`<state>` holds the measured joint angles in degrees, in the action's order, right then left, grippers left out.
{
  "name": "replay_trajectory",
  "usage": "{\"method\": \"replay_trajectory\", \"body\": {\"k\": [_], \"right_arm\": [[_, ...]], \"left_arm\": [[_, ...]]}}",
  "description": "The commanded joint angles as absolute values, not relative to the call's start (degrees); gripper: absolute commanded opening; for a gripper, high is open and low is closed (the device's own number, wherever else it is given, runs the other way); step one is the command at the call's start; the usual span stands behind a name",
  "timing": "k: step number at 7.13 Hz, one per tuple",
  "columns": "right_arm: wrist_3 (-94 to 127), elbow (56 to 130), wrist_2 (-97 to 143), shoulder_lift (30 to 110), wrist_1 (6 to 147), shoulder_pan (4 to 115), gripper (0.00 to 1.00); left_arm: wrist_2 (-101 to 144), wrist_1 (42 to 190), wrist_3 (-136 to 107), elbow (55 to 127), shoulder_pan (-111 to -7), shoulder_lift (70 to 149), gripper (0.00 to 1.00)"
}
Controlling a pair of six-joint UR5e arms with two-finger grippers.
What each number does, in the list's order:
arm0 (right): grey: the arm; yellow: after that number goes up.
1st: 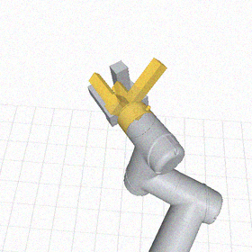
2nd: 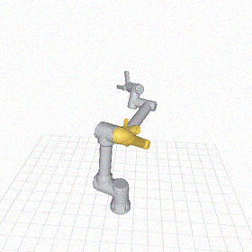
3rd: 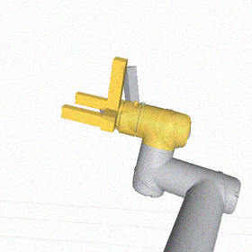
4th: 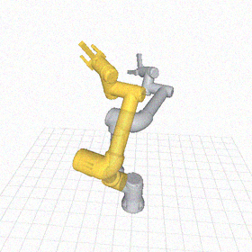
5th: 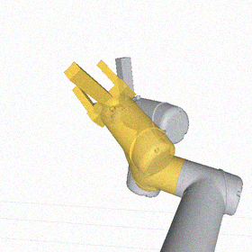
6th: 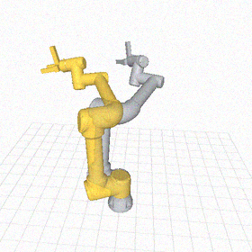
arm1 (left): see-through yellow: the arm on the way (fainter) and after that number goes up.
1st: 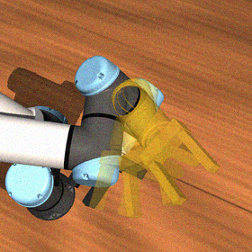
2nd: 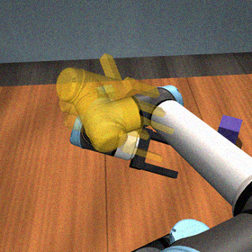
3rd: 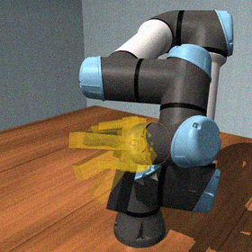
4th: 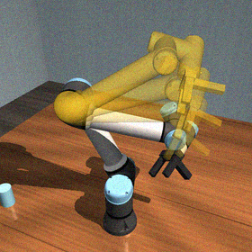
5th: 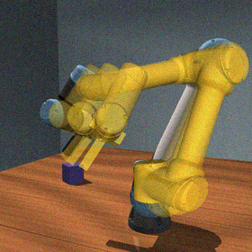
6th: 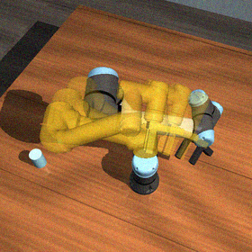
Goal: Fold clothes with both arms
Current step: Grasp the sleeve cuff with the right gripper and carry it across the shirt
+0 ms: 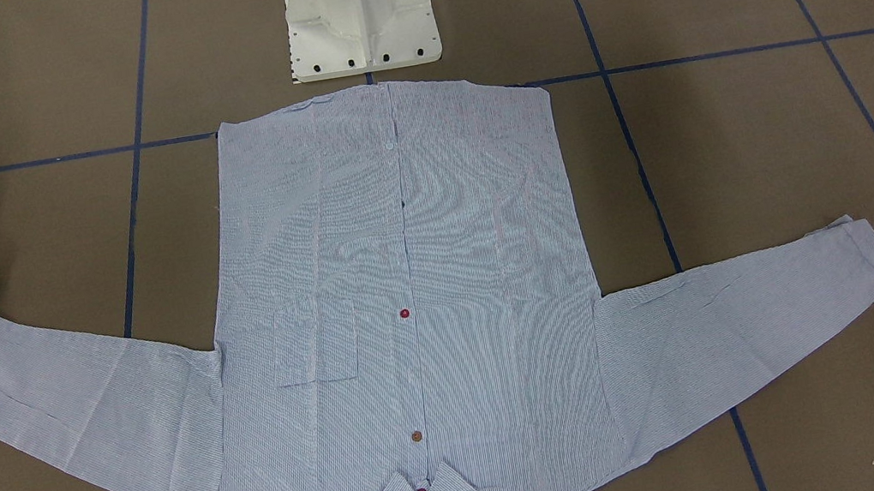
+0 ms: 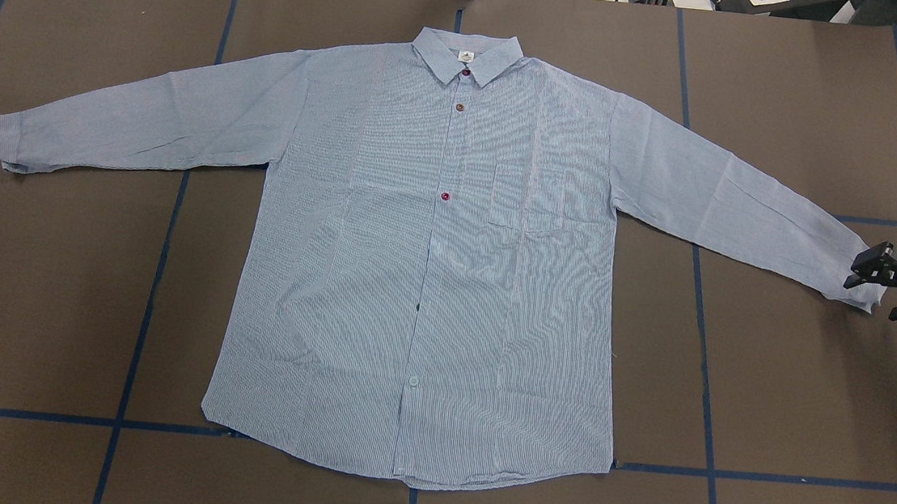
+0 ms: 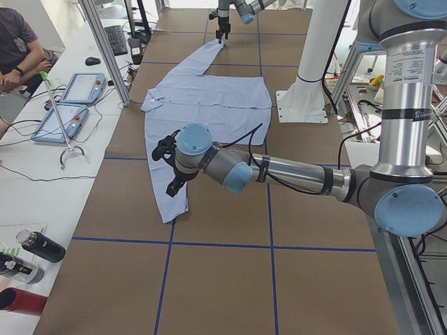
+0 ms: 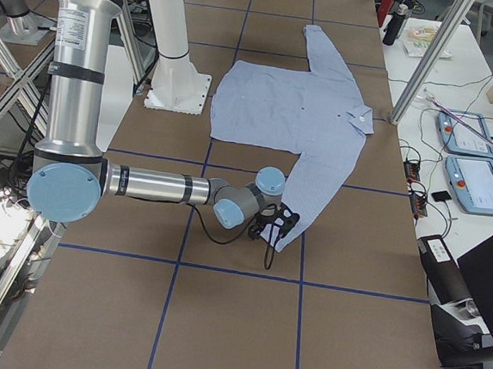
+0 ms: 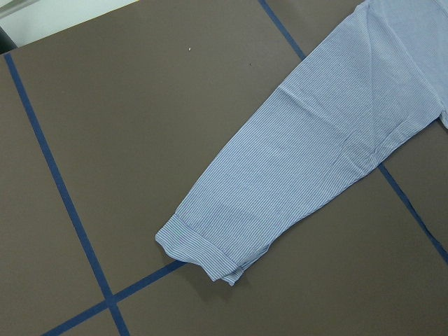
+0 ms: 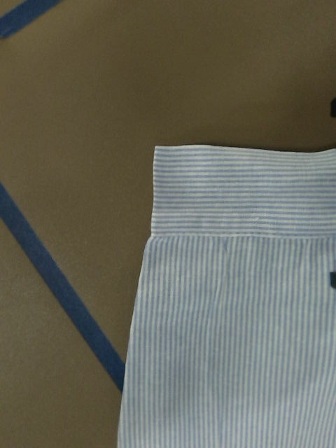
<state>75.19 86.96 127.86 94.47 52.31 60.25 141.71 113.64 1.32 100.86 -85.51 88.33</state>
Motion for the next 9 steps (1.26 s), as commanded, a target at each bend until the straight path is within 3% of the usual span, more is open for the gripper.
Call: {"method": "replay_trajectory", "body": {"k": [1, 2, 4, 6, 9], "right_arm": [[77.24, 86.75, 127.71, 94.13, 52.38, 60.12, 0.13], [77.34, 87.01, 127.88, 93.96, 52.3, 60.2, 0.0], [77.34, 88.4, 127.71, 93.96, 52.29, 60.38, 0.0], [77.26, 96.03, 126.3, 92.48, 53.34, 60.64, 0.0], [77.26, 95.55, 124.21, 77.85, 57.35, 55.75, 0.0]], "left_arm": [[141.68, 113.73, 1.32, 100.99, -85.52, 88.33, 1.0], [141.68, 113.73, 1.32, 100.99, -85.6, 88.24, 1.0], [141.59, 113.73, 1.32, 100.9, -85.61, 88.24, 1.0], [141.77, 113.82, 1.32, 100.99, -85.61, 88.33, 1.0], [141.85, 113.99, 1.32, 101.25, -85.61, 88.33, 1.0]]}}
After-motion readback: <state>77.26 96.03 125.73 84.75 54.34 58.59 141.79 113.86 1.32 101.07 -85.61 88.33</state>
